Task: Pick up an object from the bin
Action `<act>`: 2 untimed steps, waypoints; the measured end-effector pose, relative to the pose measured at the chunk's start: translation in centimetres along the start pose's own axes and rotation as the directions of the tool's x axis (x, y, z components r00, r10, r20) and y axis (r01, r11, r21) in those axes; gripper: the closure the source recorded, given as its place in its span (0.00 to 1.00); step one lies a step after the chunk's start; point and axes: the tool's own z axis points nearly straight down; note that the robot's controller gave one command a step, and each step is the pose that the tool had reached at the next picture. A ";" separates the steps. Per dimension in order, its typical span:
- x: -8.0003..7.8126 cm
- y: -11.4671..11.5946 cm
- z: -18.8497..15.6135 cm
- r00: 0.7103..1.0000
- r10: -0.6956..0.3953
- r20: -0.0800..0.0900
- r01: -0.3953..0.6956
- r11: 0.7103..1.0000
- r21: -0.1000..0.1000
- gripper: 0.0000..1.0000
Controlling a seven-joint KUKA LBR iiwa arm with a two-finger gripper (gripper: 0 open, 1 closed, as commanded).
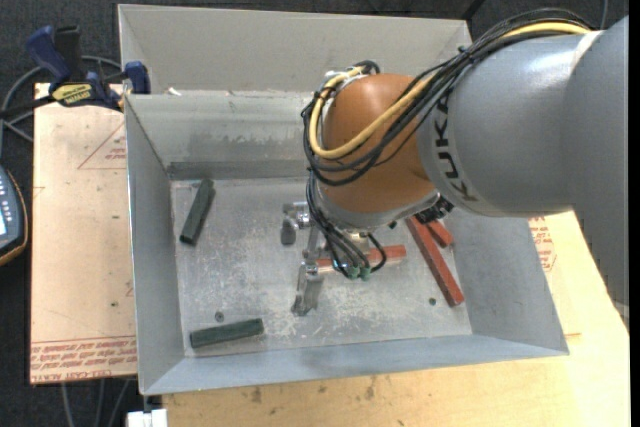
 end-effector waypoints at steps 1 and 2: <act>2.0 9.0 9.4 1.000 -0.009 0.001 0.009 1.000 -0.001 0.00; 2.0 8.8 8.8 1.000 -0.004 -0.012 0.004 1.000 0.002 1.00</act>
Offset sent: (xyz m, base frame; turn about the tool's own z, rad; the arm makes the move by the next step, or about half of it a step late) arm -0.0177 0.0855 -0.0898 0.0013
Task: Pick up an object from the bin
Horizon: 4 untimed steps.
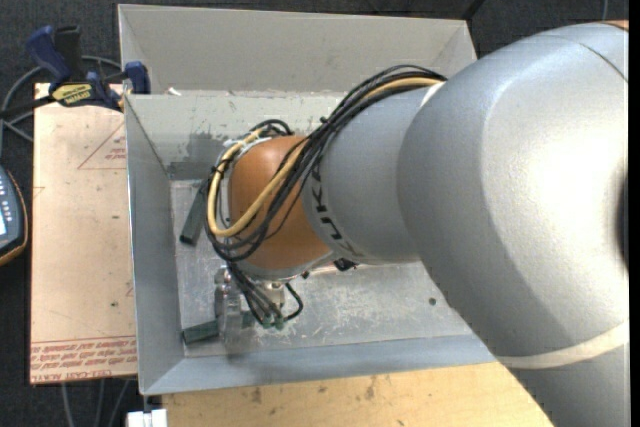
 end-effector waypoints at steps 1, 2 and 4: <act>-0.9 0.9 -4.6 0.996 -0.085 0.025 0.085 0.996 -0.002 1.00; -0.8 0.8 -4.3 0.996 -0.084 0.021 0.084 0.996 -0.001 0.00; 1.5 1.1 0.2 0.987 -0.158 0.022 0.158 0.987 0.000 1.00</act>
Offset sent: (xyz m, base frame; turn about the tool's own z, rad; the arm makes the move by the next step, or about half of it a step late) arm 0.0080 0.0081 0.0434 -0.0856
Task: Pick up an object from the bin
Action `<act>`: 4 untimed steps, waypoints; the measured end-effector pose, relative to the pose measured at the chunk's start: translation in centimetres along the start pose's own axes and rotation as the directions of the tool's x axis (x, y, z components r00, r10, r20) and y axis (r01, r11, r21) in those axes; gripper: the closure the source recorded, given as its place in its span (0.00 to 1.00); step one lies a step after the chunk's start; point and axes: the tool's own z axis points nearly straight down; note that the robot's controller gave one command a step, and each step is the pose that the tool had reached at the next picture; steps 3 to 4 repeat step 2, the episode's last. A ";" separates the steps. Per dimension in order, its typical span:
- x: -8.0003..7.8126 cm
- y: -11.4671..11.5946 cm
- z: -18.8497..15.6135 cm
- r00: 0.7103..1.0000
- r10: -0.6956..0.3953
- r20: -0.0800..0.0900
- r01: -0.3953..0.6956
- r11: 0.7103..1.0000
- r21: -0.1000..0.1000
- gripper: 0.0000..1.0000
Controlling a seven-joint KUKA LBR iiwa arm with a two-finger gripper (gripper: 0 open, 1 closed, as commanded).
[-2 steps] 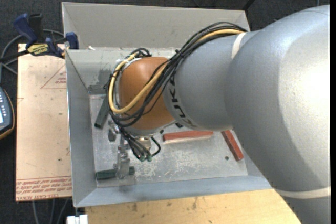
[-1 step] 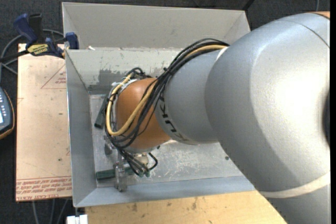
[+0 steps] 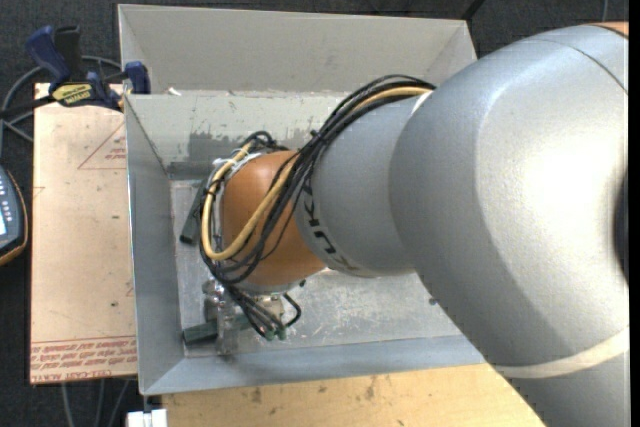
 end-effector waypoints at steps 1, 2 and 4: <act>-1.6 -1.7 -12.4 1.000 -0.026 0.008 0.026 1.000 0.000 1.00; -0.4 -3.1 -25.5 0.962 -0.275 0.007 0.275 0.962 0.001 1.00; -0.4 -3.1 -25.5 0.962 -0.275 0.007 0.275 0.962 0.001 1.00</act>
Offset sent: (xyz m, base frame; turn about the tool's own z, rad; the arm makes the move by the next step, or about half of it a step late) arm 0.0158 -0.0146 0.1202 -0.0280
